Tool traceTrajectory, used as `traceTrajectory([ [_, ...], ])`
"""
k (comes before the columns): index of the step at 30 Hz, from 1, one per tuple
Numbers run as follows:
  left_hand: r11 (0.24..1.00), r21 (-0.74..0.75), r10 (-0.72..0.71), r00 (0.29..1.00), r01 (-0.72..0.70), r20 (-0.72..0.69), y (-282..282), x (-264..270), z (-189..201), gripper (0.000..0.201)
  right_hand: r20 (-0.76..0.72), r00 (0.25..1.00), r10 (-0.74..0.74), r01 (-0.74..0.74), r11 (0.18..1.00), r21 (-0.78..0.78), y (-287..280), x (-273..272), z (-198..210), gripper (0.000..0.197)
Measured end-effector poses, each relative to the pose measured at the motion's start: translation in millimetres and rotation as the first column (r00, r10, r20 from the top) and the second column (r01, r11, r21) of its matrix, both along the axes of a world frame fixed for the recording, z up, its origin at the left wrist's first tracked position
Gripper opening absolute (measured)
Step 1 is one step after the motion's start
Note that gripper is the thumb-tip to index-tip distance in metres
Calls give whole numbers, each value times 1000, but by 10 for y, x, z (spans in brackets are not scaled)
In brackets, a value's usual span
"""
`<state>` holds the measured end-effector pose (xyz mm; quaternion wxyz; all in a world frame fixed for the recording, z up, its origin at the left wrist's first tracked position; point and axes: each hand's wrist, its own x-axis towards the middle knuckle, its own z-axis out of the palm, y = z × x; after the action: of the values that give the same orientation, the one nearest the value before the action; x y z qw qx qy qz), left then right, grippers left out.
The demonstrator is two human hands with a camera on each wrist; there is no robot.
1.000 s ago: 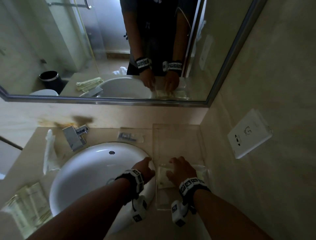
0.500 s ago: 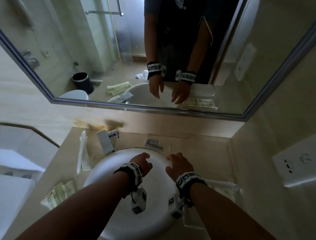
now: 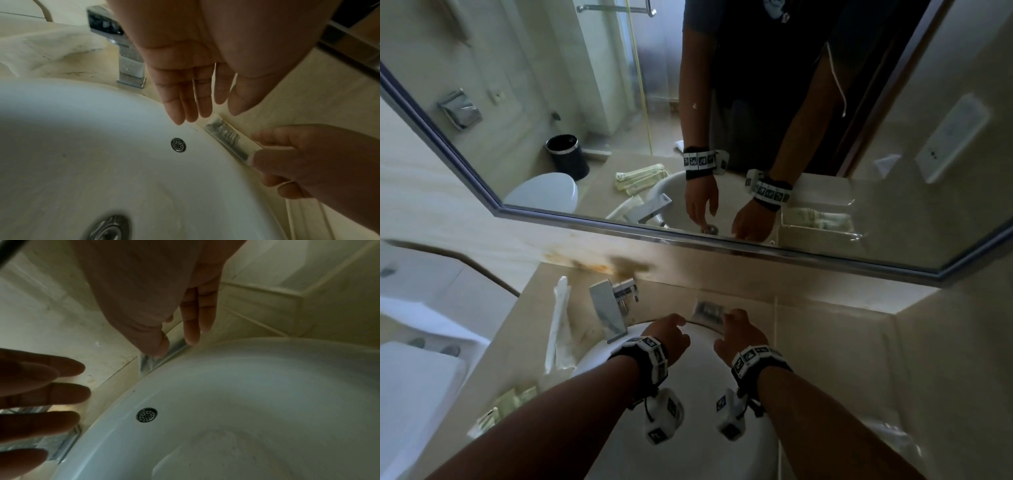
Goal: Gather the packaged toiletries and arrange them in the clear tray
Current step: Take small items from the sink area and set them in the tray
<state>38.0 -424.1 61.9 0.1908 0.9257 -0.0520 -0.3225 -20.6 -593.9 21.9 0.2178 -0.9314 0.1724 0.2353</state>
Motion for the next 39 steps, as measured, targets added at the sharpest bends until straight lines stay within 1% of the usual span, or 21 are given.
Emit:
traceTrajectory([
  [2,1000,1,25,1000,-25,-13,-9,69,-68,46,-32,999,9,-9,1000,5,19,91,-76,68],
  [6,997,-42,66,996,-69,-60,-6,80,-204,38,-73,997,19,-19,1000,8,-25,251,-221,72],
  [8,994,-68,80,995,-84,-59,7,82,-250,38,-101,995,-14,16,1000,15,-53,306,-289,68],
  [12,999,-28,16,999,-17,-34,14,109,-241,39,-156,987,-47,47,999,3,-83,377,-354,63],
  [15,999,-33,-7,1000,7,-23,6,89,-258,42,-178,984,-28,20,999,-45,-102,400,-350,47],
  [18,999,-41,-29,1000,29,-8,-12,49,-259,42,-135,991,3,-14,997,-79,-128,364,-352,33],
  [21,998,-43,-40,999,41,16,-19,29,-209,43,-104,994,11,-16,999,-52,-151,319,-358,32],
  [24,997,-27,-74,997,75,16,-3,24,-149,55,-75,997,22,-24,999,-25,-159,258,-298,34],
  [25,997,-22,-74,997,75,18,-2,27,-124,61,-49,998,40,-41,999,-18,-158,224,-273,34],
  [27,998,-49,-37,999,39,29,-25,20,-57,72,21,992,124,-123,992,-6,-152,130,-197,31],
  [29,997,-75,-11,1000,12,25,-74,-6,20,74,102,972,211,-212,977,1,-135,17,-63,27],
  [31,999,-50,-22,1000,22,9,-124,-51,121,65,179,955,237,-241,970,5,-110,-100,106,24],
  [33,998,-42,-40,999,40,-11,-169,-106,256,42,245,941,234,-241,971,-3,-97,-215,272,20],
  [34,997,-64,-45,999,43,-29,-179,-139,322,32,271,936,223,-231,973,-4,-94,-277,344,19],
  [35,995,-99,-37,998,31,-58,-184,-190,396,32,282,939,199,-207,978,1,-94,-342,423,18],
  [37,981,-196,-8,994,-15,-113,-174,-309,495,33,315,944,101,-115,993,24,-106,-482,556,21],
  [39,957,-286,14,992,-48,-122,-158,-417,547,29,359,932,-56,30,997,77,-111,-601,673,26],
])
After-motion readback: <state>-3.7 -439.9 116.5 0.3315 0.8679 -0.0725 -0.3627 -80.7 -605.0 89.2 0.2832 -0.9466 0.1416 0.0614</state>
